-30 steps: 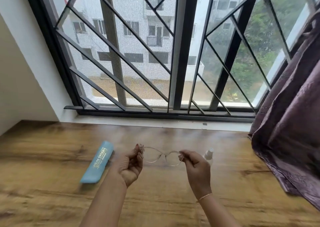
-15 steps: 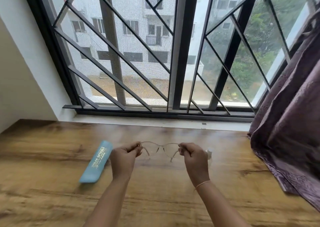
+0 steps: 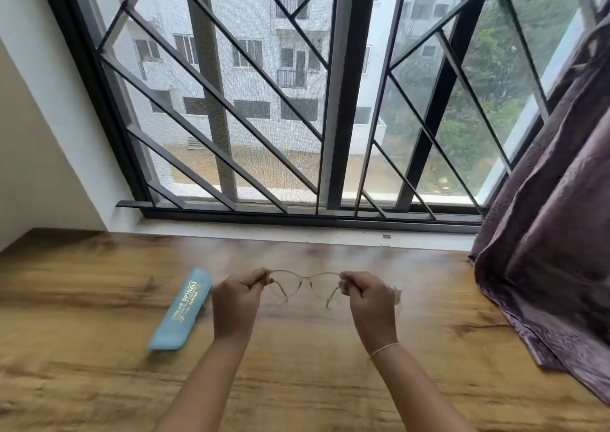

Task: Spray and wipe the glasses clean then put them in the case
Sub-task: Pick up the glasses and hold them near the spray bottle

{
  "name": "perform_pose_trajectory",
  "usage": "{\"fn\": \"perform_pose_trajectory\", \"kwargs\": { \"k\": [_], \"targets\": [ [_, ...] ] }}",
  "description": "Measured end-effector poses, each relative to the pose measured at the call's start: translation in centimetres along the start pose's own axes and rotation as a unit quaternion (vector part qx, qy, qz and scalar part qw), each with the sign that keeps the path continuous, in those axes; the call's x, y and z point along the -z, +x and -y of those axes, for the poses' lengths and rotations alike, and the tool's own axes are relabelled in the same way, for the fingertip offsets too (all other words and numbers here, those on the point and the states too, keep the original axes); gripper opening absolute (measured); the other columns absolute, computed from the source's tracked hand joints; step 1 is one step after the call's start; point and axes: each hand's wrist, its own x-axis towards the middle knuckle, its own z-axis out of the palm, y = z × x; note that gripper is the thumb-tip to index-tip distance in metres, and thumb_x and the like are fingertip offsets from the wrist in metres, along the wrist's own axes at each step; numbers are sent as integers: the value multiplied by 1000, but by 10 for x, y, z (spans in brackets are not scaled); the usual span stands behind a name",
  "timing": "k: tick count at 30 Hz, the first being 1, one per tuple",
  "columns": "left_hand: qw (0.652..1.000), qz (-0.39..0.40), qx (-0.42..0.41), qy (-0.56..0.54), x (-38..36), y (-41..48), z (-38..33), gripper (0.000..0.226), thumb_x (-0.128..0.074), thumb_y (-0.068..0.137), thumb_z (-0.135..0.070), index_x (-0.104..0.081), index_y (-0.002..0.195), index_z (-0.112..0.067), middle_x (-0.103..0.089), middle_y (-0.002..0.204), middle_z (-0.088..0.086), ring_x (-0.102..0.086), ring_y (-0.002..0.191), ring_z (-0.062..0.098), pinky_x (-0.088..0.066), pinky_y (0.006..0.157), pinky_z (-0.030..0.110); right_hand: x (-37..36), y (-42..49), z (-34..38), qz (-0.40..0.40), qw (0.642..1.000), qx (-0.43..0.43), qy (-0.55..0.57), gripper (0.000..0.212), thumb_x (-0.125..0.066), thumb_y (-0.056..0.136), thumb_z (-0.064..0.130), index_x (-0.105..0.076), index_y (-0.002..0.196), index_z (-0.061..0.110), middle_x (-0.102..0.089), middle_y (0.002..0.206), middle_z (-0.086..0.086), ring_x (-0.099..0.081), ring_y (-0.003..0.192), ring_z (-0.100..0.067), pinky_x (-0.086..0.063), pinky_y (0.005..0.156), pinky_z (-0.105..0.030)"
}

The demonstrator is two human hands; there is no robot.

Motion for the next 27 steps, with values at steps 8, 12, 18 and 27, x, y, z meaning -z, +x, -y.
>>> {"fn": "perform_pose_trajectory", "kwargs": {
  "k": [8,12,18,27],
  "targets": [
    [1000,-16,5,9,-9,6,4,17,-75,68,3,-75,81,-7,-73,71,6,-68,69,11,-49,65,17,5,-1,2,21,998,10,-51,44,-47,76,-19,-65,110,2,-70,83,-11,-68,75,-23,-54,79,-39],
    [1000,-17,-18,12,-11,5,5,19,-75,65,7,-75,80,-5,-73,71,7,-68,68,13,-50,64,22,19,-13,7,-103,983,130,-76,37,-56,76,-10,-65,109,1,-69,94,-9,-66,76,-16,-55,74,-30],
    [999,-21,-24,18,-13,5,5,18,-75,65,7,-75,80,-4,-73,71,9,-67,68,14,-49,64,28,31,-28,-17,-209,969,92,-96,74,-69,72,25,-36,134,4,-45,128,-17,-41,118,-27,-28,105,-23],
    [999,-18,-26,18,-12,5,3,18,-75,65,8,-75,79,-3,-73,71,9,-67,70,15,-49,65,28,19,-35,-52,-109,990,41,-85,97,-74,73,2,-11,143,25,-54,116,-24,-55,104,-30,-46,88,-28]
  ]
}}
